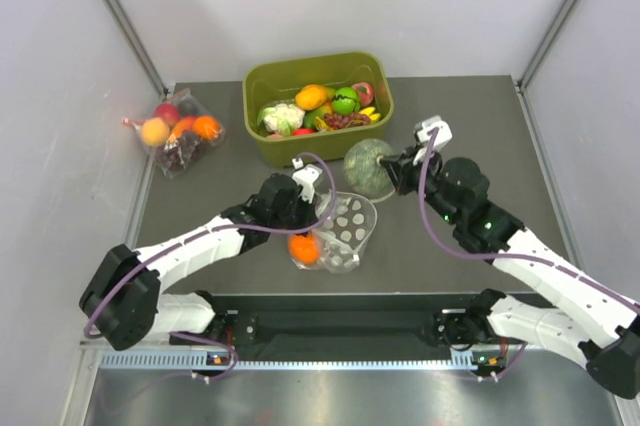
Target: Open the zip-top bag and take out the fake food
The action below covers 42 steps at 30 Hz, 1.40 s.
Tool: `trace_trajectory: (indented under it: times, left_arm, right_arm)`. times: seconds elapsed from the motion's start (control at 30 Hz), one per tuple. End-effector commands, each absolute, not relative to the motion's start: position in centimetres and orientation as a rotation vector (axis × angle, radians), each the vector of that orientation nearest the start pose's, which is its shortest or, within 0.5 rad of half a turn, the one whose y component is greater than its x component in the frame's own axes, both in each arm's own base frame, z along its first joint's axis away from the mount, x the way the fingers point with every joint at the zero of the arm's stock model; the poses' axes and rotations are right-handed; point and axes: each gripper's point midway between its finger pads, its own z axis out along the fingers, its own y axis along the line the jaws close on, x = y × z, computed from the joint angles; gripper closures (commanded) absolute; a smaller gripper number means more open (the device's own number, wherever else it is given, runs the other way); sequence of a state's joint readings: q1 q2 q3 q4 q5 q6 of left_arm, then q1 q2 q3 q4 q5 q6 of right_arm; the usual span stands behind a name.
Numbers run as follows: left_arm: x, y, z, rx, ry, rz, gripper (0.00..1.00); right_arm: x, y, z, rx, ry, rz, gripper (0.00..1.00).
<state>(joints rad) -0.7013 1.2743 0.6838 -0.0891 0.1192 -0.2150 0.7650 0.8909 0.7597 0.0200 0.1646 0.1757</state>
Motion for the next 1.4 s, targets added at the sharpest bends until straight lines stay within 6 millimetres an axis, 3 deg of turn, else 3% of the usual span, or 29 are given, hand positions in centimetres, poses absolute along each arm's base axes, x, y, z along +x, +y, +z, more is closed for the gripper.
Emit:
trace_trajectory:
  times: [0.0, 0.03, 0.1, 0.13, 0.17, 0.2, 0.23, 0.27, 0.33, 0.37, 0.4, 0.43, 0.47, 0.5, 0.57, 0.6, 0.67, 0.7, 0.77, 0.8, 0.83, 0.87, 0.93, 1.03, 1.17, 1.2, 1.27, 1.3, 1.37]
  left_arm:
    - [24.7, -24.7, 10.8, 0.614, 2.168, -0.646, 1.00]
    - [24.6, -24.6, 10.9, 0.615, 2.168, -0.648, 1.00]
    - [24.4, -24.7, 11.3, 0.616, 2.165, -0.659, 1.00]
    - [24.3, -24.8, 11.6, 0.618, 2.159, -0.668, 1.00]
    - [24.0, -24.8, 11.7, 0.623, 2.161, -0.679, 1.00]
    - [24.0, -24.8, 12.2, 0.619, 2.147, -0.687, 1.00]
    - [23.9, -24.7, 12.4, 0.616, 2.143, -0.690, 1.00]
    - [23.7, -24.7, 12.4, 0.618, 2.144, -0.693, 1.00]
    - [23.5, -24.6, 12.7, 0.621, 2.142, -0.702, 1.00]
    - [23.2, -24.7, 12.7, 0.626, 2.151, -0.713, 1.00]
    - [23.1, -24.7, 12.7, 0.627, 2.155, -0.720, 1.00]
    - [22.9, -24.8, 12.8, 0.628, 2.155, -0.730, 1.00]
    - [22.8, -24.8, 12.8, 0.623, 2.160, -0.739, 1.00]
    - [22.5, -25.0, 12.8, 0.632, 2.159, -0.759, 1.00]
    - [22.2, -24.9, 12.9, 0.635, 2.159, -0.768, 1.00]
    - [22.3, -24.9, 13.2, 0.633, 2.150, -0.766, 1.00]
    - [22.2, -24.7, 13.2, 0.634, 2.153, -0.758, 1.00]
    - [22.2, -24.6, 13.2, 0.633, 2.153, -0.756, 1.00]
    - [22.1, -24.6, 13.3, 0.634, 2.156, -0.757, 1.00]
    - [22.0, -24.5, 13.3, 0.634, 2.154, -0.757, 1.00]
    - [22.1, -24.5, 13.5, 0.631, 2.148, -0.756, 1.00]
    - [22.1, -24.5, 13.5, 0.631, 2.148, -0.756, 1.00]
    - [22.1, -24.6, 13.5, 0.634, 2.147, -0.757, 1.00]
    - [22.1, -24.7, 13.4, 0.641, 2.151, -0.760, 1.00]
    - [22.1, -24.6, 13.7, 0.637, 2.142, -0.760, 1.00]
    - [22.1, -24.7, 14.0, 0.634, 2.133, -0.764, 1.00]
    - [22.1, -24.6, 14.2, 0.629, 2.128, -0.763, 1.00]
    - [22.2, -24.5, 14.5, 0.623, 2.119, -0.758, 1.00]
    - [22.2, -24.5, 14.9, 0.618, 2.107, -0.760, 1.00]
  right_arm:
    - [28.7, 22.3, 35.4, -0.350, 1.487, 0.623, 1.00]
    - [30.3, 21.7, 35.2, -0.334, 1.503, 0.602, 1.00]
    - [31.5, 21.8, 37.2, -0.346, 1.471, 0.620, 1.00]
    - [33.1, 21.6, 36.9, -0.338, 1.485, 0.605, 1.00]
    - [33.9, 21.6, 38.1, -0.335, 1.464, 0.610, 1.00]
    - [35.3, 21.8, 37.3, -0.347, 1.490, 0.611, 1.00]
    - [36.1, 22.0, 37.4, -0.354, 1.490, 0.611, 1.00]
    - [36.8, 22.1, 38.8, -0.355, 1.465, 0.614, 1.00]
    - [39.0, 22.7, 38.1, -0.370, 1.485, 0.608, 1.00]
    - [39.7, 22.9, 39.7, -0.365, 1.456, 0.605, 1.00]
    - [41.4, 23.3, 38.4, -0.367, 1.488, 0.601, 1.00]
    - [42.3, 23.5, 38.6, -0.365, 1.486, 0.601, 1.00]
    - [43.0, 23.7, 40.0, -0.359, 1.457, 0.604, 1.00]
    - [44.6, 24.4, 38.6, -0.363, 1.483, 0.603, 1.00]
    - [46.1, 25.1, 39.5, -0.361, 1.456, 0.607, 1.00]
    - [47.6, 25.7, 38.0, -0.353, 1.482, 0.599, 1.00]
    - [49.1, 26.0, 38.2, -0.338, 1.476, 0.587, 1.00]
    - [50.3, 26.3, 36.4, -0.329, 1.517, 0.573, 1.00]
    - [51.3, 26.5, 36.1, -0.327, 1.534, 0.554, 0.92]
    - [51.9, 26.5, 35.0, -0.326, 1.561, 0.543, 0.82]
    - [52.0, 26.5, 34.5, -0.331, 1.577, 0.533, 0.54]
    - [52.1, 26.5, 34.1, -0.332, 1.586, 0.529, 0.40]
    - [52.0, 26.2, 33.9, -0.330, 1.590, 0.515, 0.27]
    - [51.5, 25.5, 33.7, -0.332, 1.595, 0.484, 0.23]
    - [49.9, 24.7, 35.4, -0.334, 1.559, 0.479, 0.21]
    - [49.0, 24.4, 36.7, -0.337, 1.533, 0.484, 0.21]
    - [48.0, 24.0, 36.6, -0.344, 1.537, 0.487, 0.21]
    - [46.7, 23.8, 38.1, -0.347, 1.505, 0.501, 0.21]
    - [45.4, 23.4, 37.4, -0.356, 1.518, 0.518, 0.18]
